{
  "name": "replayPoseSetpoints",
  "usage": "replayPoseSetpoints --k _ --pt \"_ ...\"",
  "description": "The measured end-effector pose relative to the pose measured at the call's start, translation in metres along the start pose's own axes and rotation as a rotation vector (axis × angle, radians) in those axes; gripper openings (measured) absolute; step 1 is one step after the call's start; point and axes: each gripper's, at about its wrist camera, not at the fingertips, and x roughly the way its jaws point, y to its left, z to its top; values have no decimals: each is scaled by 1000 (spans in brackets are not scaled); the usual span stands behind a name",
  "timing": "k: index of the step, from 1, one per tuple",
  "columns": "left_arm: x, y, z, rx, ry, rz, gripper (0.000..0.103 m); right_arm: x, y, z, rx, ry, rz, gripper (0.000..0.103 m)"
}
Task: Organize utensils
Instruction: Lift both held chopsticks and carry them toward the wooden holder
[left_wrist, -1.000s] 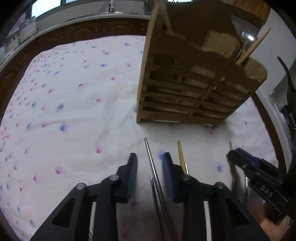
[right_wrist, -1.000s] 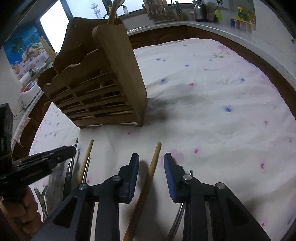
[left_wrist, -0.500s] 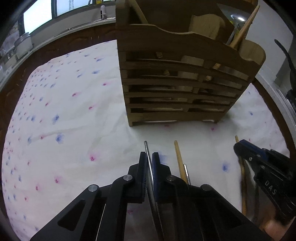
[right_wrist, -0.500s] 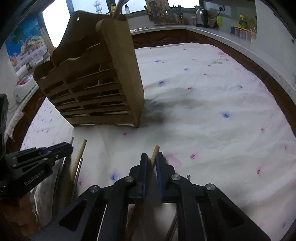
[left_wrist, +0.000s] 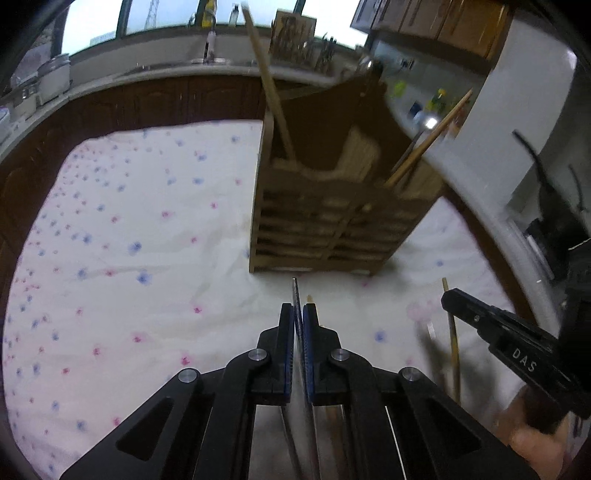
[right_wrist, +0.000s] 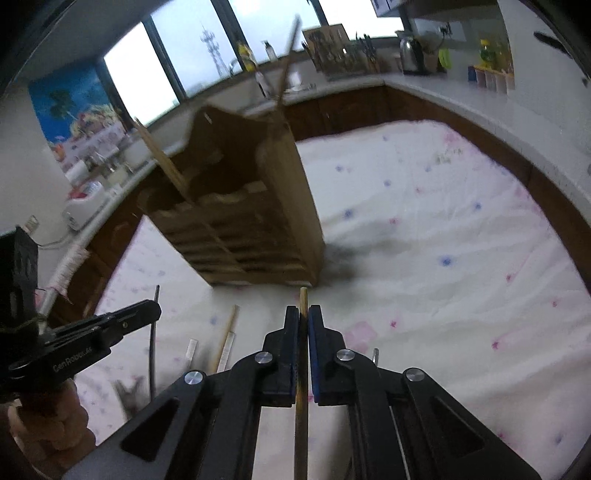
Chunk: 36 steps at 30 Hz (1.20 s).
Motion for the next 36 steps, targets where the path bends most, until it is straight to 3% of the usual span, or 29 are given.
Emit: replayPoseSetpoints --k 10,17,36 --pt "-103 9 -27 -8 -131 -59 2 -71 24 9 -40 -137 64 5" --pt "-151 12 -46 -11 -179 -77 2 -98 29 11 -50 -192 73 5" --pt "-198 5 -57 8 -277 -106 2 -130 34 21 -53 -287 93 5"
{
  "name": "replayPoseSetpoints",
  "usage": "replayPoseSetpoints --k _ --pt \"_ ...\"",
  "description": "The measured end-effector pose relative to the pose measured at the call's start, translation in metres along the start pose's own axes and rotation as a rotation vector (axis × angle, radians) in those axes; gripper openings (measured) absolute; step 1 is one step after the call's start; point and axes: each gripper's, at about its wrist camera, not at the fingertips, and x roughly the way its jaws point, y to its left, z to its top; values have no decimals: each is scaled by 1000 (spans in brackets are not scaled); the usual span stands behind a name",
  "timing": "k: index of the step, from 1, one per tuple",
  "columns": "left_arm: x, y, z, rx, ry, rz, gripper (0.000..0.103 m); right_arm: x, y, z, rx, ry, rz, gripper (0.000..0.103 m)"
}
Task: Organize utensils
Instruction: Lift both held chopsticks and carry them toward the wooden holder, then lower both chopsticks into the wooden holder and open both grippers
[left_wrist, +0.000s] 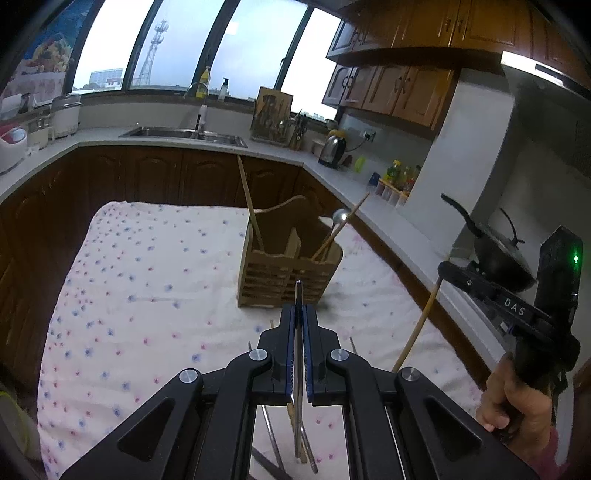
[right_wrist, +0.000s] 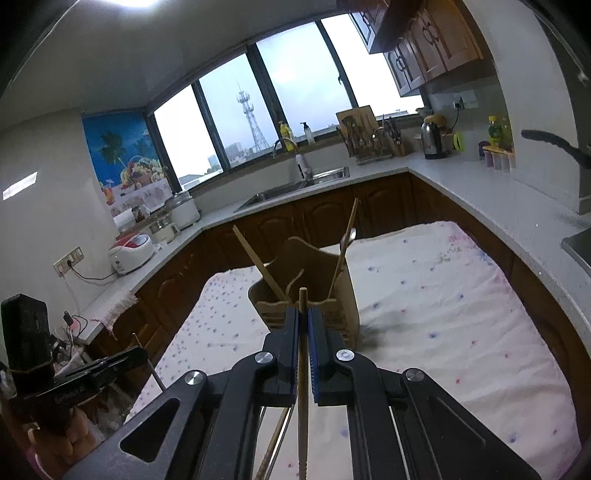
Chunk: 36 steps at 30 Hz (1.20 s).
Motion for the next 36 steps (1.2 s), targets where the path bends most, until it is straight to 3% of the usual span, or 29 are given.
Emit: replayPoseSetpoints --k 9,19,27,36 --pt "-9 1 20 9 -78 -5 2 2 1 25 -4 -78 -2 5" --pt "-3 -1 67 37 -209 7 2 17 0 75 -4 -195 -14 5" --pt "27 6 103 21 -289 25 2 45 0 115 -15 -270 -43 5" --pt "85 22 127 -30 -337 58 2 82 -9 131 -8 -309 -53 5"
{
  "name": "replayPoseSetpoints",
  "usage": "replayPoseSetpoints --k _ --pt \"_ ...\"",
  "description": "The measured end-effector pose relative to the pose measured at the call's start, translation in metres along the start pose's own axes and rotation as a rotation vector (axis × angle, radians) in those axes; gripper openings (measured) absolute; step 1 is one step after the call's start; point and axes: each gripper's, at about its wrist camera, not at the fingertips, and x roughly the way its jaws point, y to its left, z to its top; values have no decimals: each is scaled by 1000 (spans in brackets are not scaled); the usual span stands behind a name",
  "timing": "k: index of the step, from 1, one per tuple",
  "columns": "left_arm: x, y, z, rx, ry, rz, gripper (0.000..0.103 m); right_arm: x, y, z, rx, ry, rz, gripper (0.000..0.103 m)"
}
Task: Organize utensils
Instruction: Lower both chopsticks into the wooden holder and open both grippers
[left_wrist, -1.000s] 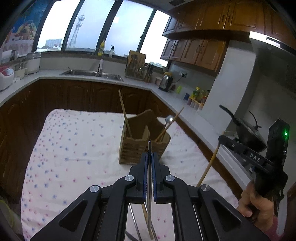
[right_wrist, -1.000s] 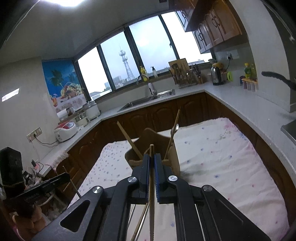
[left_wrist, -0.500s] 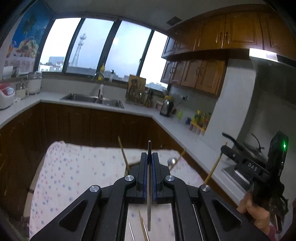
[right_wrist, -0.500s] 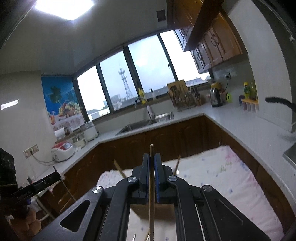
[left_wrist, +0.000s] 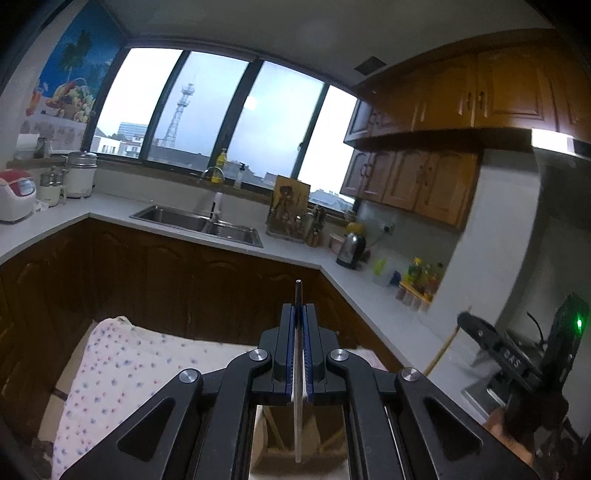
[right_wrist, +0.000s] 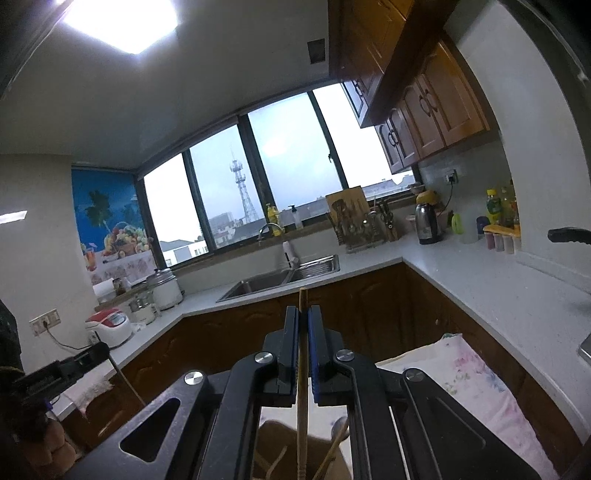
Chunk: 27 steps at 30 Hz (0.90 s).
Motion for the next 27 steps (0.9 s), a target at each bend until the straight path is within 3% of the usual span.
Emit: replayPoseSetpoints --k 11,18,27 --pt "66 8 -44 -26 0 54 2 30 -11 -49 -4 19 -8 5" --pt "98 19 -86 -58 68 62 2 38 -23 -82 34 88 -25 5" --pt "125 27 -93 -56 127 62 3 39 -29 -86 36 128 -42 5"
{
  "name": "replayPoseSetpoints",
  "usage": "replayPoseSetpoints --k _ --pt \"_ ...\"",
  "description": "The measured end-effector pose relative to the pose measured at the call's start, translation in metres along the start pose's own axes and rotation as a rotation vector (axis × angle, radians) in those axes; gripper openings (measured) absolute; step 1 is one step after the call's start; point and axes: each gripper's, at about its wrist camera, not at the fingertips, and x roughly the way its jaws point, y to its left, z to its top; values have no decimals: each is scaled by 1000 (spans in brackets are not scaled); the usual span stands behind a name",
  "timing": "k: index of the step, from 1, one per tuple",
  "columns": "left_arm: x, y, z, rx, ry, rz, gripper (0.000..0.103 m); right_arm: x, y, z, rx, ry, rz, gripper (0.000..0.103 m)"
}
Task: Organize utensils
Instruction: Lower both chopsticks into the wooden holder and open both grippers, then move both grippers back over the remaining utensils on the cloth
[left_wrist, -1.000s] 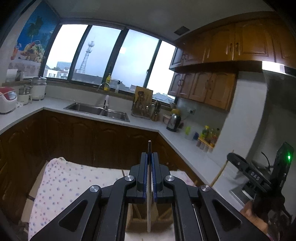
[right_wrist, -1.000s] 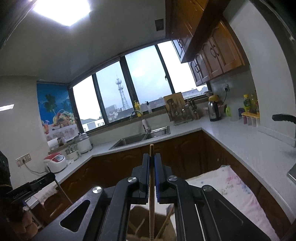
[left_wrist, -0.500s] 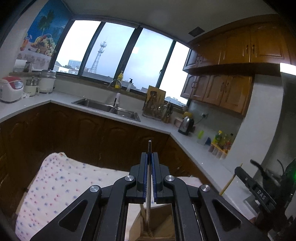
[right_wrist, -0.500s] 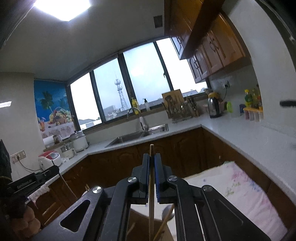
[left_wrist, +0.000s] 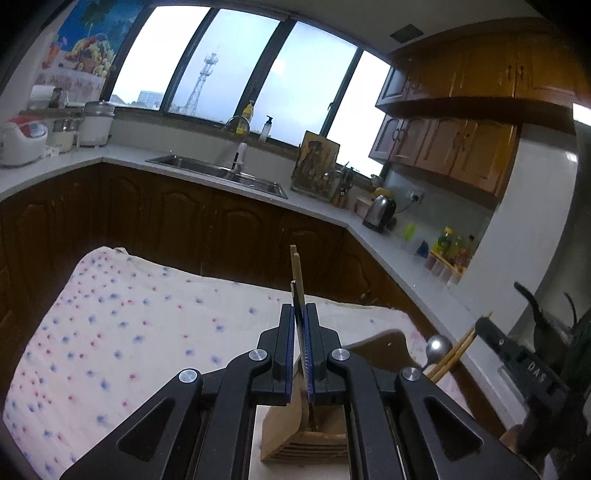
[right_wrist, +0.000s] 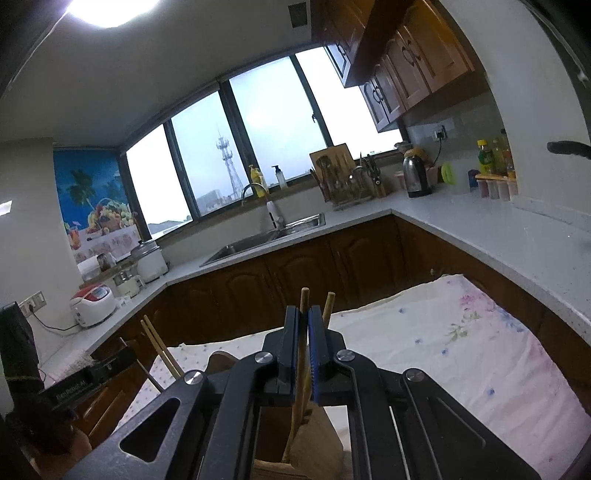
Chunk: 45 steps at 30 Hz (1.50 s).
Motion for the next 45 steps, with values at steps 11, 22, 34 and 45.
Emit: replayPoseSetpoints --k 11,22,34,45 --pt "-8 11 10 7 25 -3 3 5 -2 1 16 35 10 11" --pt "-33 7 3 29 9 14 55 -23 -6 2 53 0 61 76" --pt "-104 9 -28 37 67 95 90 -70 -16 -15 95 36 81 95" --pt "-173 -7 -69 50 128 192 102 -128 -12 -62 76 131 63 95"
